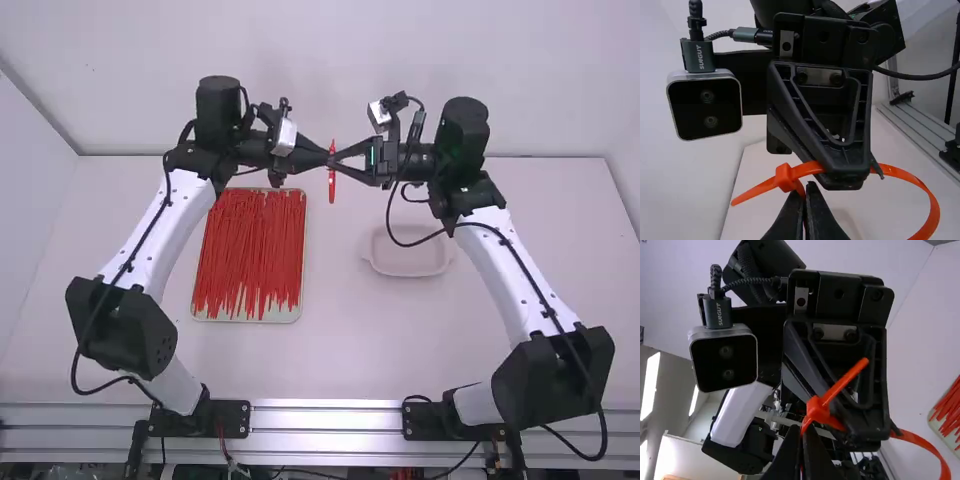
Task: Fasten the cable tie
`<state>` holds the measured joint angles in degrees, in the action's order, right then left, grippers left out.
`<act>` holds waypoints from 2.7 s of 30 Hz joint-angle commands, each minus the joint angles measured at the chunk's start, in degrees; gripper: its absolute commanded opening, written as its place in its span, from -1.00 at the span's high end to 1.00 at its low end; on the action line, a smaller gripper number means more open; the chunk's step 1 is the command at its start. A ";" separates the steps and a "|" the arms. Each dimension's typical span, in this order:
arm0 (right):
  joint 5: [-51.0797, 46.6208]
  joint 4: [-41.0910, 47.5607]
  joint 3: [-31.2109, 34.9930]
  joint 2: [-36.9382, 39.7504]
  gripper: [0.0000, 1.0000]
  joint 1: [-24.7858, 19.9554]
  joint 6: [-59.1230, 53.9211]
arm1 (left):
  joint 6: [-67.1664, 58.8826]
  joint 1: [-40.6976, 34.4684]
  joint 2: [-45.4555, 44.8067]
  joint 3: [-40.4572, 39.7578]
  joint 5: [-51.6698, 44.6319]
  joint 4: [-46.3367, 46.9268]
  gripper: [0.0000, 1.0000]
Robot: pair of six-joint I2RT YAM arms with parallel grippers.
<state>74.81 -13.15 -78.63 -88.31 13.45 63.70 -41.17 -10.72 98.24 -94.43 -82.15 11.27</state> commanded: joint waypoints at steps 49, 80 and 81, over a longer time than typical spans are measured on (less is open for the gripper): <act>2.34 -1.03 -1.18 1.42 1.00 -4.83 1.05 | 3.63 -3.98 -0.20 0.85 -1.77 -3.28 0.96; 3.23 -14.62 -1.18 1.42 1.00 -4.74 10.34 | 12.04 -5.42 -0.20 12.68 11.91 -5.84 0.96; 3.41 -16.31 -1.18 1.42 1.00 -4.85 11.63 | 12.02 -5.44 -0.20 14.38 13.51 -5.73 0.96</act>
<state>77.32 -26.81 -78.24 -88.44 8.25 71.55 -30.26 -15.59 96.88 -84.01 -75.26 4.16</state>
